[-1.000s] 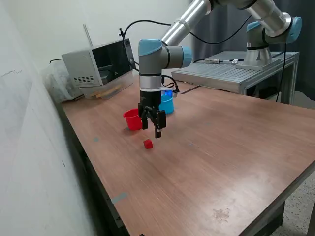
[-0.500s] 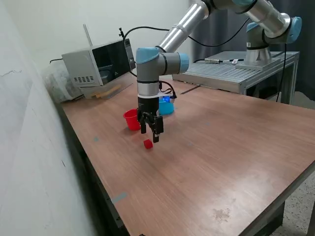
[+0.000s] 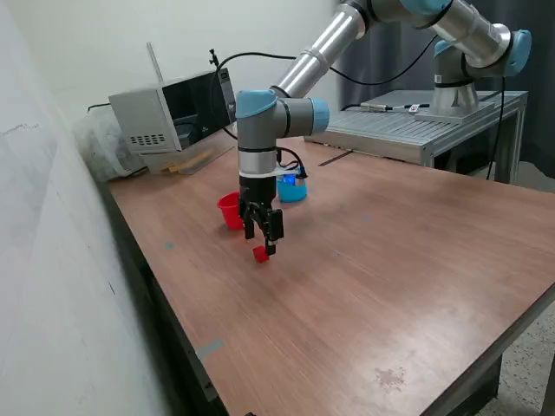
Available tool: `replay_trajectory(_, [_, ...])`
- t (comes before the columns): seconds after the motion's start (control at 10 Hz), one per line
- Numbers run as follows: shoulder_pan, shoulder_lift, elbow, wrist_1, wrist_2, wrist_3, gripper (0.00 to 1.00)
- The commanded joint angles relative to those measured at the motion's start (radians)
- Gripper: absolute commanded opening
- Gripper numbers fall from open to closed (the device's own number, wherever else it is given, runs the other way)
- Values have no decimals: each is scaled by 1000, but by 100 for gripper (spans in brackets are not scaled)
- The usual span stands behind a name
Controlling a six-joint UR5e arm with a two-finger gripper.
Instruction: Place red objects in the red bin, and blue objects in the blue bin.
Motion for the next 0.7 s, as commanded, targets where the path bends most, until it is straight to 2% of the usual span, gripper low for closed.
replay_trajectory(0.0, [-4,7,-9,-8,0,0,100])
replay_trajectory(0.1, [-5,10,-10,-8,0,0,100])
replay_trajectory(0.2, [-8,16,-10,-8,-1,0,0])
replay_trajectory(0.6, [-13,16,2,-3,-1,-9,0])
